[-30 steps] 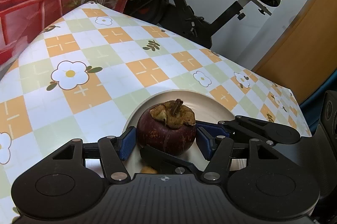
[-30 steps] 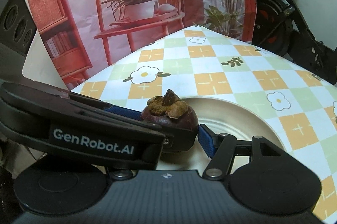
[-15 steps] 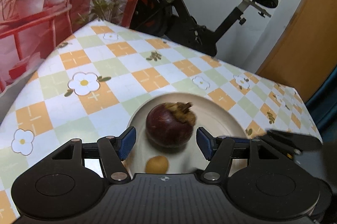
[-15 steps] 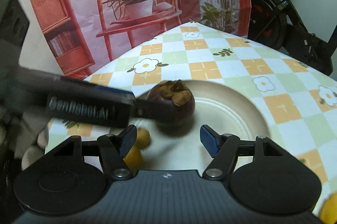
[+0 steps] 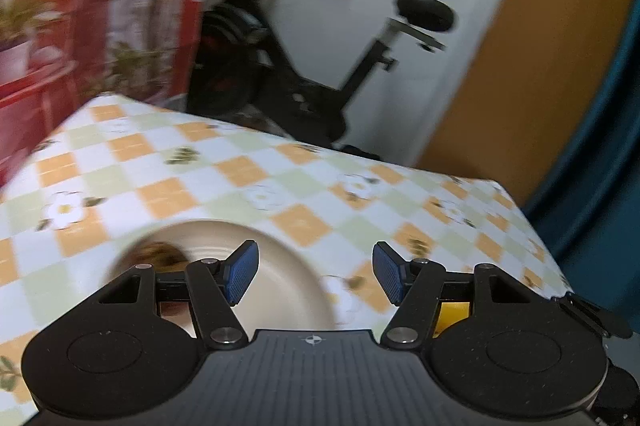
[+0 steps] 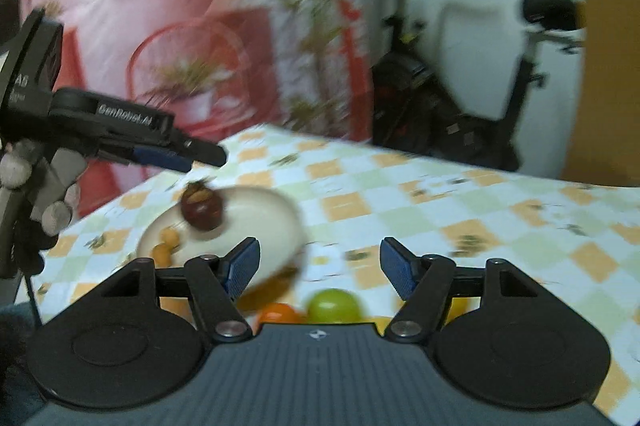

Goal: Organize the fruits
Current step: 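Move both grippers to the red apple in the fruit pile, then close the left gripper on the red apple while the right gripper clamps it too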

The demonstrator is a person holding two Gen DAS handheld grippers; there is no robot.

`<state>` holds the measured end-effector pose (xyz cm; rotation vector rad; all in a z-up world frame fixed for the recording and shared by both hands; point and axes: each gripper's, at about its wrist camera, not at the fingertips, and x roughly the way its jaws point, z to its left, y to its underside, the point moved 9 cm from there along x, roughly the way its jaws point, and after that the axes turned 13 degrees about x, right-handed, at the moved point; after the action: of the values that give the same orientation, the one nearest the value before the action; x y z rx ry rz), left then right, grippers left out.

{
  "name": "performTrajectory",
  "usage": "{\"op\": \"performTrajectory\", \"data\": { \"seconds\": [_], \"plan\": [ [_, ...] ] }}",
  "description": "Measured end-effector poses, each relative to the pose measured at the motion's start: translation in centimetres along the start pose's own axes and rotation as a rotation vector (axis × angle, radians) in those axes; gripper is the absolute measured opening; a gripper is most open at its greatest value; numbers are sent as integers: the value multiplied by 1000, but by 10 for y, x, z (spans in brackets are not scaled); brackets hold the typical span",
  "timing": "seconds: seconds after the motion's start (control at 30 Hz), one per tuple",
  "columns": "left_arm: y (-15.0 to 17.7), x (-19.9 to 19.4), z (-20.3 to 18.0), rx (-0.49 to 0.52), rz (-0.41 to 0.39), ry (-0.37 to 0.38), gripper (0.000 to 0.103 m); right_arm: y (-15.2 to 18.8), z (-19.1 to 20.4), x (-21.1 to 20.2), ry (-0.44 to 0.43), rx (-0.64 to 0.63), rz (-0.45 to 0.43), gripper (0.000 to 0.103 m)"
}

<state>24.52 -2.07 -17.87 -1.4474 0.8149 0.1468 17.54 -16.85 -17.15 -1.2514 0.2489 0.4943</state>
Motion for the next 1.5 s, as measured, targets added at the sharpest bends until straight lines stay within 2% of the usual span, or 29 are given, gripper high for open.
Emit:
{"op": "performTrajectory", "data": {
  "seconds": [0.17, 0.37, 0.43, 0.53, 0.63, 0.73, 1.0, 1.5],
  "plan": [
    [-3, 11, -54, 74, 12, 86, 65, 4, -45, -38, 117, 79, -99, 70],
    [13, 22, -99, 145, 53, 163, 64, 31, -83, -55, 220, 124, -88, 70],
    [18, 25, -110, 161, 68, 180, 64, 36, -86, -54, 218, 139, -78, 70],
    [22, 27, -122, 188, 77, 206, 55, 35, -86, -51, 231, 124, -66, 70],
    [26, 30, -136, 222, 87, 233, 51, 42, -91, -51, 229, 133, -54, 70],
    [30, 37, -150, 238, 102, 259, 51, 52, -92, -44, 243, 117, -15, 69],
    [43, 62, -169, 255, 158, 287, 51, 70, -82, -27, 309, -51, 53, 69],
    [44, 77, -179, 225, 180, 325, 52, 66, -91, 0, 303, -62, 91, 67]
  ]
}}
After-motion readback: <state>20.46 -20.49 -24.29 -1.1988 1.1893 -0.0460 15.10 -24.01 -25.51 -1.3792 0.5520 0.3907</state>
